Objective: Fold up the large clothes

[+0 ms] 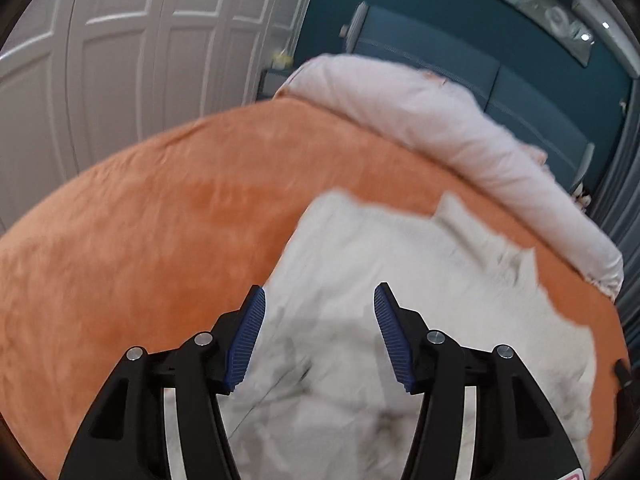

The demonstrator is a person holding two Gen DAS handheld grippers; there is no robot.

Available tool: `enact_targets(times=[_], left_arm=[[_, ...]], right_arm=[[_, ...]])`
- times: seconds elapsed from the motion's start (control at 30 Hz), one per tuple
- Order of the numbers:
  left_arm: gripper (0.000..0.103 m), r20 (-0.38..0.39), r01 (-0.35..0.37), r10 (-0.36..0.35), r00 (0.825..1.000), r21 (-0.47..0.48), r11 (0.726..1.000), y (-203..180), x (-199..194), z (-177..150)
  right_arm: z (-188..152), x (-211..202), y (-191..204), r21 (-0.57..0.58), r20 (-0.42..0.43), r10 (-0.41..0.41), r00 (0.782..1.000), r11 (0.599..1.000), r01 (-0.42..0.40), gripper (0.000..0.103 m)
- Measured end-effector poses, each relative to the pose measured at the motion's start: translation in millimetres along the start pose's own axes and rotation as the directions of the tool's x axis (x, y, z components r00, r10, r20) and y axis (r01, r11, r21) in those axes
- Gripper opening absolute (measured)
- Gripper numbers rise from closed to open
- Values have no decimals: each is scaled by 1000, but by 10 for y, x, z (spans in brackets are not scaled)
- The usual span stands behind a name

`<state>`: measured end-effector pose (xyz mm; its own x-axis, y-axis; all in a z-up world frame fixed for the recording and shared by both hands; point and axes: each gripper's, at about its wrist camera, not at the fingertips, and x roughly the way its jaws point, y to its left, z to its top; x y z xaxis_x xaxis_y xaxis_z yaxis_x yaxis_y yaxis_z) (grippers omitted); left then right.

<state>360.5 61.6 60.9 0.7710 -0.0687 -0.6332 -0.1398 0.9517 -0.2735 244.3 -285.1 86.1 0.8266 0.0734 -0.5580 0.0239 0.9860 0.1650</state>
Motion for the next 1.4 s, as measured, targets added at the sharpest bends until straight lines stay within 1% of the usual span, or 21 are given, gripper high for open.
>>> enact_targets(times=[0.1, 0.17, 0.23, 0.3, 0.33, 0.4, 0.43, 0.47, 0.5, 0.6, 0.63, 0.7, 0.73, 0.77, 0.83, 0.87, 1.03, 1.13, 1.23, 1.3, 1.4], left_arm=[[54, -22, 20, -20, 1000, 6, 1000, -185, 167, 85], [54, -56, 20, -18, 998, 42, 999, -306, 368, 30], [54, -83, -25, 33, 996, 99, 995, -354, 607, -79], [57, -132, -48, 61, 989, 95, 994, -297, 785, -166], [59, -172, -39, 46, 984, 47, 998, -191, 862, -204], [56, -185, -10, -2, 983, -66, 998, 36, 894, -241], [55, -184, 9, -27, 983, -93, 996, 107, 889, -252], [53, -181, 18, -36, 983, -100, 995, 139, 875, -262], [53, -177, 18, -35, 984, -101, 995, 158, 856, -269], [52, -179, -6, -11, 984, -93, 996, 238, 719, -283], [51, -177, -5, -12, 984, -98, 995, 295, 627, -293], [52, -184, 30, -56, 981, -137, 990, 470, 380, -292], [56, -185, 64, -94, 978, -159, 985, 580, 228, -293], [63, -195, 83, -117, 974, -172, 982, 720, 4, -325], [69, -208, 95, -131, 969, -176, 980, 895, -279, -402], [72, -220, 95, -133, 966, -172, 980, 1037, -494, -480], [74, -305, 46, -92, 948, -155, 987, 1532, -1150, -898], [74, -360, 21, -78, 930, -161, 987, 1680, -1386, -1189], [76, -384, 24, -113, 916, -229, 973, 1761, -1552, -1446], [76, -376, 34, -125, 918, -239, 970, 1740, -1629, -1520], [73, -385, 82, -169, 907, -233, 969, 1623, -1666, -1574]], right_arm=[[3, 383, 444, -79, -88, 122, 989, 989, -129, 19], [-115, 695, 686, -131, -170, 123, 978, 981, -146, 18], [-188, 862, 690, -148, -213, 90, 973, 981, -123, 15], [-281, 867, 435, -113, -212, 55, 976, 990, -80, 14], [-281, 842, 282, -89, -201, 21, 979, 995, -39, 15], [-302, 787, -50, -37, -192, -35, 981, 999, 29, 14], [-302, 770, -216, 7, -194, -32, 980, 999, 34, 8], [-350, 726, -449, 92, -203, 3, 979, 996, 16, 0], [-382, 697, -602, 157, -208, 27, 978, 987, 7, 0], [-463, 452, -893, 268, -195, -49, 980, 958, 101, 1], [-474, 289, -949, 290, -178, -52, 983, 951, 102, 8], [-497, -32, -1000, 306, -133, -36, 990, 949, 76, 10], [-545, -305, -1082, 308, -109, -32, 994, 949, 64, 17], [-587, -491, -1129, 307, -97, -33, 995, 950, 61, 31], [-738, -953, -1237, 294, -80, -51, 995, 953, 73, 50], [-828, -1135, -1288, 283, -89, -61, 994, 955, 84, 55], [-1572, -2024, -1590, 284, -222, -90, 971, 947, 153, 67], [-1998, -2302, -1653, 326, -296, -77, 952, 929, 176, 69], [-2297, -2449, -1649, 406, -337, -4, 942, 901, 149, 70], [-2334, -2429, -1533, 444, -323, 45, 945, 889, 109, 70], [-2340, -2345, -1410, 469, -320, 103, 942, 881, 63, 71]])
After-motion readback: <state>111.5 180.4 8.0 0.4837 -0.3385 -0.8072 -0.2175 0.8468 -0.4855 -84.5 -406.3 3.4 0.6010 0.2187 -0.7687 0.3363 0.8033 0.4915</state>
